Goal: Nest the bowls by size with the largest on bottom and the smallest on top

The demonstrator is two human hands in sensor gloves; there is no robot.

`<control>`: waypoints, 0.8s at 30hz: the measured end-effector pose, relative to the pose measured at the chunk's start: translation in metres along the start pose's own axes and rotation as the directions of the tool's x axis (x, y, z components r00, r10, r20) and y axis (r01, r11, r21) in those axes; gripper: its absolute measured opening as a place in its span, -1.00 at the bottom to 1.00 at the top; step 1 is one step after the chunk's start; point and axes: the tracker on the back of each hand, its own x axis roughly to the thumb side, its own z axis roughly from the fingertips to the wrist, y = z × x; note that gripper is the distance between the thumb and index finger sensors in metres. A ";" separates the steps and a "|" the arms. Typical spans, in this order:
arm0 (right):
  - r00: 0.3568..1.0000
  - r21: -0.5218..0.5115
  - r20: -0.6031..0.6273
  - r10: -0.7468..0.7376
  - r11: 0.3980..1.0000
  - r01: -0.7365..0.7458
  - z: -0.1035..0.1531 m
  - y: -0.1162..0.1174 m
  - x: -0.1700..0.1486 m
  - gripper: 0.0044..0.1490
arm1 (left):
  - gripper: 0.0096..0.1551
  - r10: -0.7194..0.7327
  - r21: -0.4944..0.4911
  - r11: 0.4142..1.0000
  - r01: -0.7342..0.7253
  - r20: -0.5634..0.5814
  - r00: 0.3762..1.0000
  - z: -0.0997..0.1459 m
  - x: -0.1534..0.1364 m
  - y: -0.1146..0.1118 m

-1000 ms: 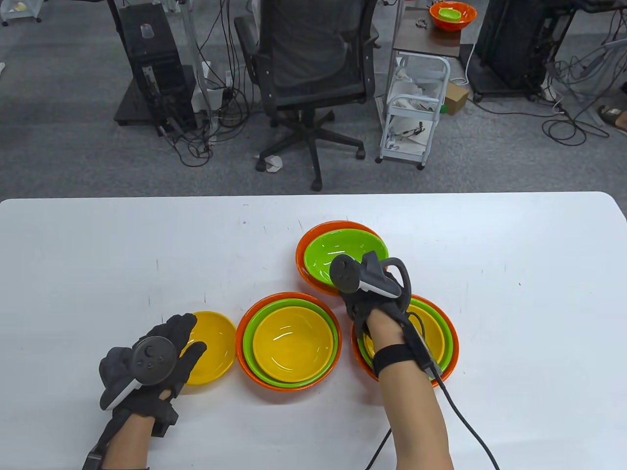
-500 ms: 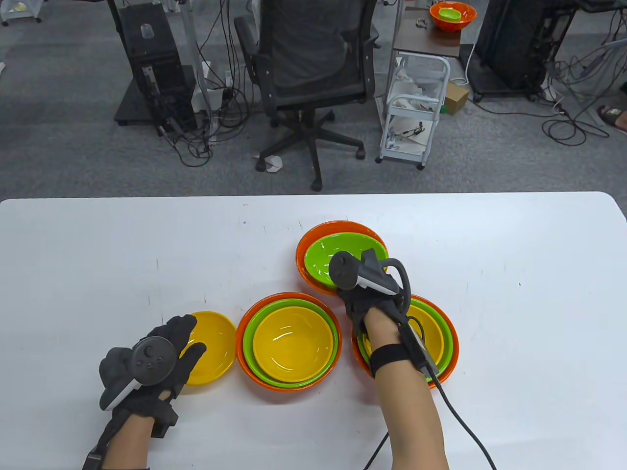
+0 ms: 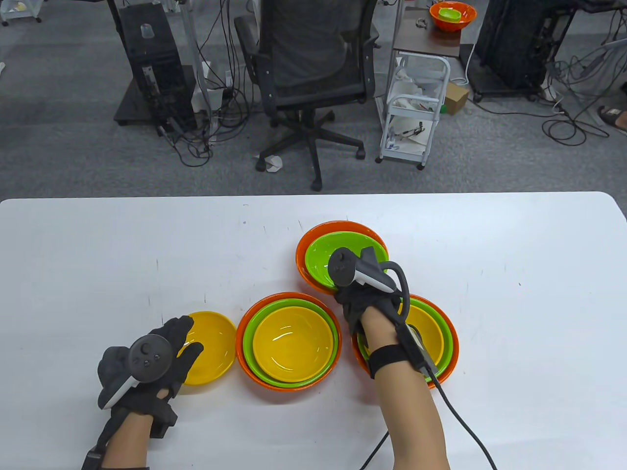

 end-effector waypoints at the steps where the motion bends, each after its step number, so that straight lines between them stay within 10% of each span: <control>1: 1.000 -0.004 0.000 0.000 1.000 0.000 0.000 0.000 0.000 -0.30 | -0.20 0.001 0.001 1.000 -0.001 0.000 1.000 0.000 0.000 0.000; 24: 0.982 -0.235 0.187 -0.026 0.969 0.071 0.103 -0.012 -0.016 -0.24 | -0.18 -0.003 -0.033 0.999 0.001 -0.075 0.997 -0.003 -0.012 -0.002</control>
